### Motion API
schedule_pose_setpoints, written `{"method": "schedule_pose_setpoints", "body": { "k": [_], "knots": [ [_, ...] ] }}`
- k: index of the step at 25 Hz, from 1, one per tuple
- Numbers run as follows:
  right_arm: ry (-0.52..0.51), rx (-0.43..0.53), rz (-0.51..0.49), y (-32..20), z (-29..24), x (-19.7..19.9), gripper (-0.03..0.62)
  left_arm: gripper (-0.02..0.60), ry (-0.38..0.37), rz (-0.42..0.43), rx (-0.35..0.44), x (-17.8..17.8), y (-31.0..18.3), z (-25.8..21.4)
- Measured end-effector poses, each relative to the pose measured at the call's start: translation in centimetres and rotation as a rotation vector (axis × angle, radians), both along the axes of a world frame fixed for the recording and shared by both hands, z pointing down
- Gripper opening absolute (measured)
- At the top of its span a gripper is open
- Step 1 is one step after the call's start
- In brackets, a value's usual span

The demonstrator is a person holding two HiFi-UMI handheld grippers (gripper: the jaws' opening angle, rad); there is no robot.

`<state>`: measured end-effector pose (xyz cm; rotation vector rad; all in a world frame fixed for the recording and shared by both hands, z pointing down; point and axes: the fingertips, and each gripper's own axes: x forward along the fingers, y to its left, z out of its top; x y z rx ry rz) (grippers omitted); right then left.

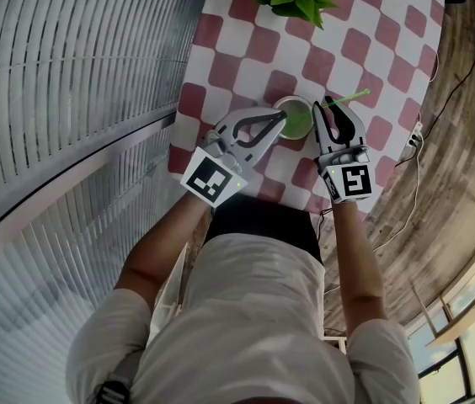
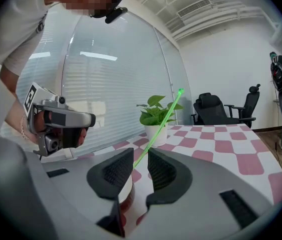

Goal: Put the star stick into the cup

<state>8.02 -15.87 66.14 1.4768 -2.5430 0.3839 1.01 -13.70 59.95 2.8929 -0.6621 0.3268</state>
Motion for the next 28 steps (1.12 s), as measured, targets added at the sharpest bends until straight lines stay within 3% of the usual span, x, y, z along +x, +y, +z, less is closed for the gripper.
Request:
{"method": "schedule_pose_setpoints", "body": {
  "k": [12,14,28],
  "knots": [
    [-0.015,-0.019,0.018,-0.1,0.3,0.3,0.100,0.032,0.000,0.000,0.002,0.2,0.0,-0.1],
    [-0.035,-0.037,0.025,-0.1,0.5,0.4,0.138,0.032,0.002,-0.004,0.004,0.1,0.0,-0.2],
    [-0.032,-0.038,0.060,0.6,-1.0,1.6,0.147,0.032,0.011,-0.003,0.016,0.7,0.3,-1.5]
  ]
}}
